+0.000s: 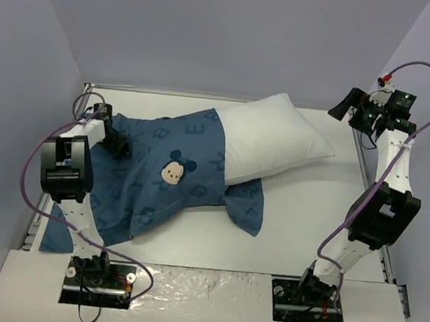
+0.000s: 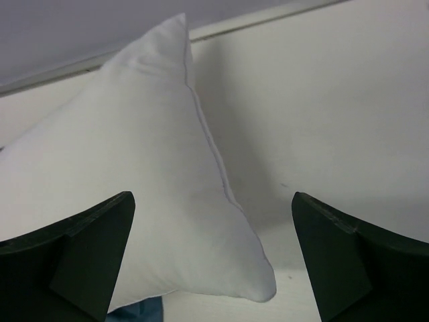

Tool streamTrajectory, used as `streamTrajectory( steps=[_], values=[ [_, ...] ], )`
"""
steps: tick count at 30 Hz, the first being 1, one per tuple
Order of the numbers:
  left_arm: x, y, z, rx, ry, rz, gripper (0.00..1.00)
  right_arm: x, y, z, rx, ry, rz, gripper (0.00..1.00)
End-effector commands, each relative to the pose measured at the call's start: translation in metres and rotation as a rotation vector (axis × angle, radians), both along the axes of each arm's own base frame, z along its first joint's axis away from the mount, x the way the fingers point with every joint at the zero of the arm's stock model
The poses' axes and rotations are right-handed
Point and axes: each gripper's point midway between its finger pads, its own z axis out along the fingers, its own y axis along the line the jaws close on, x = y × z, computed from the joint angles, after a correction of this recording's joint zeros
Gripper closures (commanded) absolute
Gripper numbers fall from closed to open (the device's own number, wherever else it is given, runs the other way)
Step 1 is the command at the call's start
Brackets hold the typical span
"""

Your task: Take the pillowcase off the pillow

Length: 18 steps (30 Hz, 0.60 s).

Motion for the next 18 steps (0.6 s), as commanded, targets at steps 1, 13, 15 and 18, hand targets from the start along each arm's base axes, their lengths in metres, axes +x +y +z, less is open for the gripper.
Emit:
streamTrajectory(
  steps=[1,13,15,18],
  values=[
    [0.017,-0.037,0.020,-0.046,-0.116,-0.163,0.98,0.039,0.039,0.030,0.168,-0.142,0.144,0.00],
    [0.019,-0.048,0.050,-0.023,-0.170,-0.305,0.98,0.127,0.123,-0.046,0.102,-0.021,-0.044,0.00],
    [0.018,-0.052,0.054,-0.029,-0.178,-0.318,0.98,0.125,0.138,-0.074,0.124,0.034,0.010,0.00],
    [0.019,-0.058,0.063,-0.035,-0.201,-0.331,0.98,0.104,0.153,-0.120,0.151,0.145,0.074,0.00]
  ],
)
